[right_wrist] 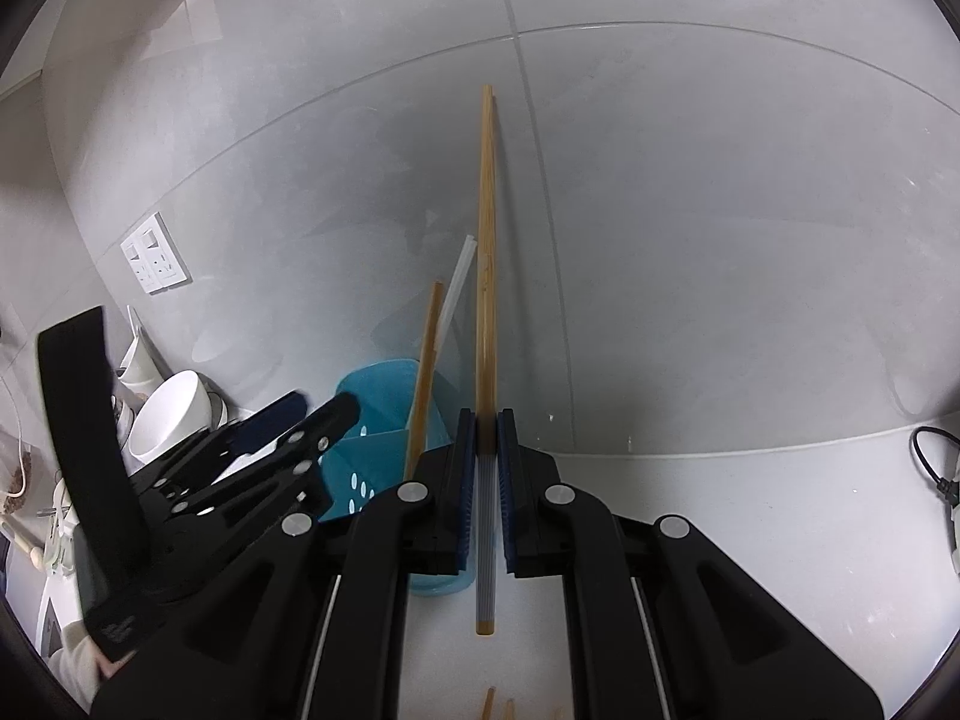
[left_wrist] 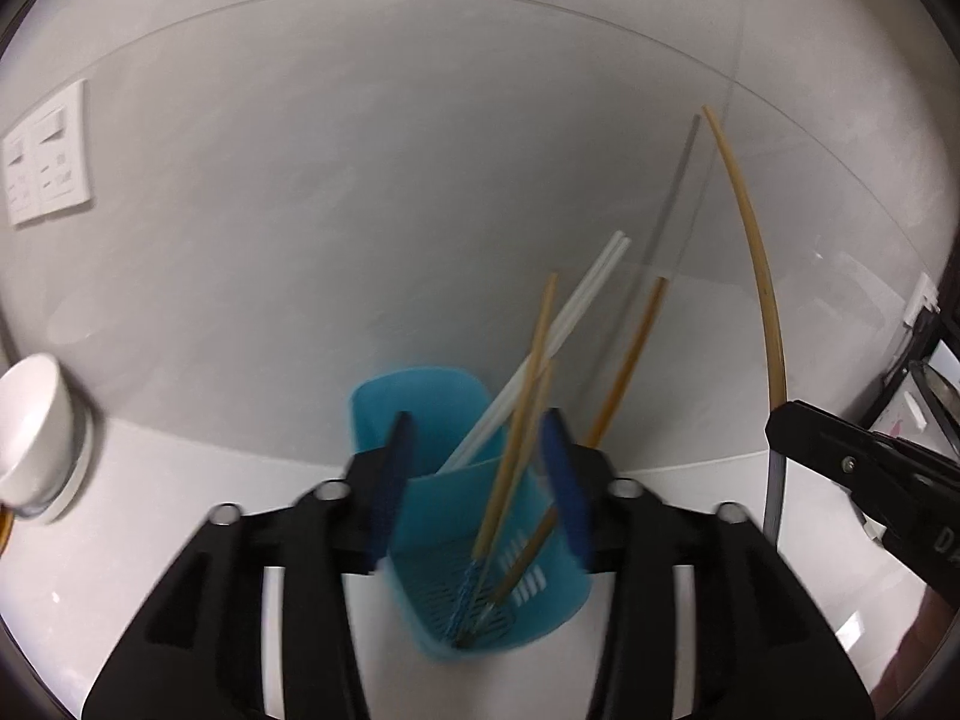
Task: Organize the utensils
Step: 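Lift both chopsticks and carry them over the blue utensil holder, then open the left tool over the holder while the right tool lowers and releases its chopstick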
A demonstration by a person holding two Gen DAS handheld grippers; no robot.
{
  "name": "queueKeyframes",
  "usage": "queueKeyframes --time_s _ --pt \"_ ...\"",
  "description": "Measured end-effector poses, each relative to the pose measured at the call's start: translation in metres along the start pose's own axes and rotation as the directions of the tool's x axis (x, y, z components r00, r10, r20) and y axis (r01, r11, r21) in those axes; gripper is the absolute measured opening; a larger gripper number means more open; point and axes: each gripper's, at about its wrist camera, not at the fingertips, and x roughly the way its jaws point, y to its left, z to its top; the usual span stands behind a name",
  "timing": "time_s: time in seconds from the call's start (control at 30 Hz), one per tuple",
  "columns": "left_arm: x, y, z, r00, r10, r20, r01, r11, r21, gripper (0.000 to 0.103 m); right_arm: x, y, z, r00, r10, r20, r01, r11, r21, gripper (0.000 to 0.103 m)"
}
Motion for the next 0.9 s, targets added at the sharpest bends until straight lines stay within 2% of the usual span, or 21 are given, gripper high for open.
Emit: queueKeyframes --time_s 0.07,0.2,0.27,0.37,0.43,0.63,0.9 --pt "-0.006 0.006 0.001 0.999 0.025 -0.022 -0.025 0.999 -0.022 0.068 0.002 0.003 0.001 1.0 0.005 0.004 -0.005 1.0 -0.004 0.007" --pt "-0.018 0.014 0.003 0.997 0.064 -0.041 -0.066 0.997 -0.039 0.08 0.001 0.01 0.006 0.999 0.038 0.025 -0.038 0.999 -0.004 0.007" --pt "-0.026 0.021 0.003 0.996 0.074 -0.044 -0.076 0.996 -0.051 0.089 0.003 0.016 0.009 0.998 0.057 0.034 -0.057 0.998 -0.009 0.007" --pt "-0.037 0.028 0.002 0.995 0.086 -0.051 -0.089 0.994 -0.058 0.096 0.008 0.024 0.011 0.995 0.086 0.049 -0.085 0.996 -0.017 0.007" --pt "-0.05 0.04 -0.002 0.995 0.09 -0.05 -0.093 0.994 -0.061 0.097 0.011 0.028 0.012 0.993 0.108 0.056 -0.107 0.994 -0.011 0.007" --pt "-0.057 0.055 -0.007 0.991 0.109 -0.072 -0.114 0.991 -0.074 0.097 0.023 0.045 0.015 0.985 0.148 0.085 -0.147 0.989 -0.014 0.007" --pt "-0.061 0.069 -0.009 0.99 0.121 -0.077 -0.128 0.988 -0.088 0.097 0.044 0.057 0.006 0.983 0.157 0.094 -0.156 0.988 -0.017 0.007"
